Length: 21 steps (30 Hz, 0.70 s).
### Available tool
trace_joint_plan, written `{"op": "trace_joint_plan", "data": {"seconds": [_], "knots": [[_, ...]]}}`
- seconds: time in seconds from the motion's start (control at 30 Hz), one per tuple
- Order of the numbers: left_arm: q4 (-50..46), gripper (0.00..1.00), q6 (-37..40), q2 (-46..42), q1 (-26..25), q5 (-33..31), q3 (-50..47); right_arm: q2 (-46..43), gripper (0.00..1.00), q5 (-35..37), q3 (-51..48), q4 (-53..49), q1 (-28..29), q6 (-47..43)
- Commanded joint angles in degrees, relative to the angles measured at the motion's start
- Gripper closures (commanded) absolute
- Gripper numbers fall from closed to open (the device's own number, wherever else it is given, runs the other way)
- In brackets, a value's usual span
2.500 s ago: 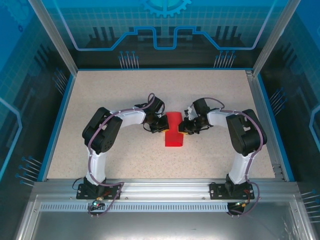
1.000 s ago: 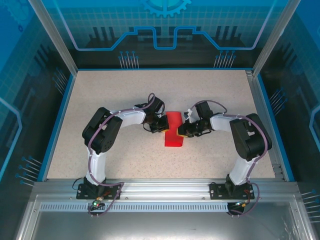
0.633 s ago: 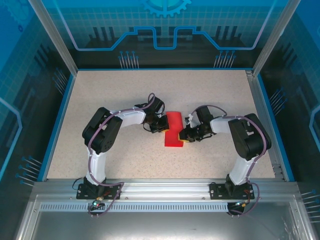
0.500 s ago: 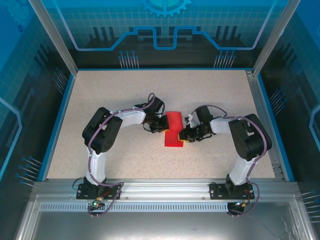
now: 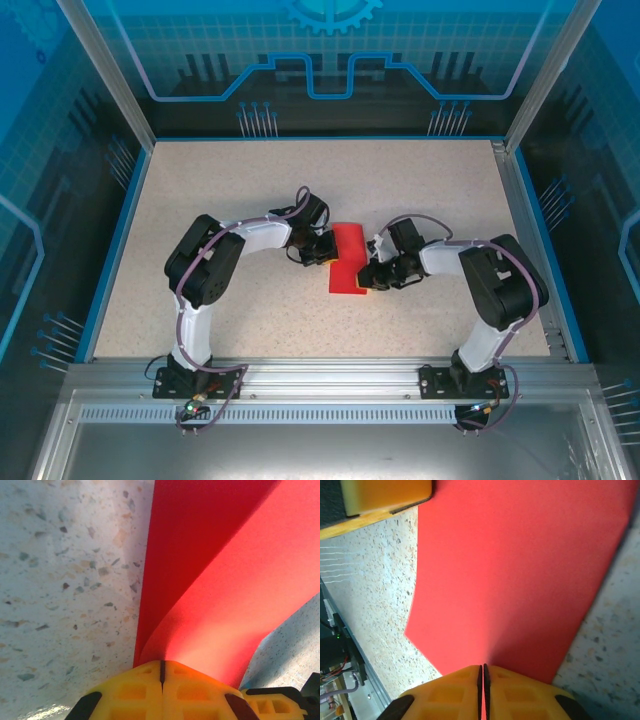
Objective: Fold a paper plane with a square sheet of paper (pick it up from the middle)
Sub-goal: First fold in half a square sheet of paper at the center of the table.
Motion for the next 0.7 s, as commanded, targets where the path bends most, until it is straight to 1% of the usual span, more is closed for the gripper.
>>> {"op": "trace_joint_plan", "data": {"seconds": [0.0,0.1,0.37,0.67], "knots": [[-3.71,1.0,1.7,2.34,-0.58,-2.08,-2.1,1.82,0.87,2.18,-2.02,1.34,1.11,-0.21],[-3.73,1.0,1.72,2.36,-0.51,-2.12,-2.16,1.11,0.87,1.75,-1.3,0.87,1.24,-0.19],[-3.44,1.0,1.54,2.42,-0.57,-1.98,-2.21,-5.72,0.87,-1.7,-2.73,2.12,1.25,0.37],[-3.65,1.0,1.81,2.5,-0.55,-2.06,-2.18,-2.06,0.87,0.8,-6.27,3.04,1.64,0.3]]}}
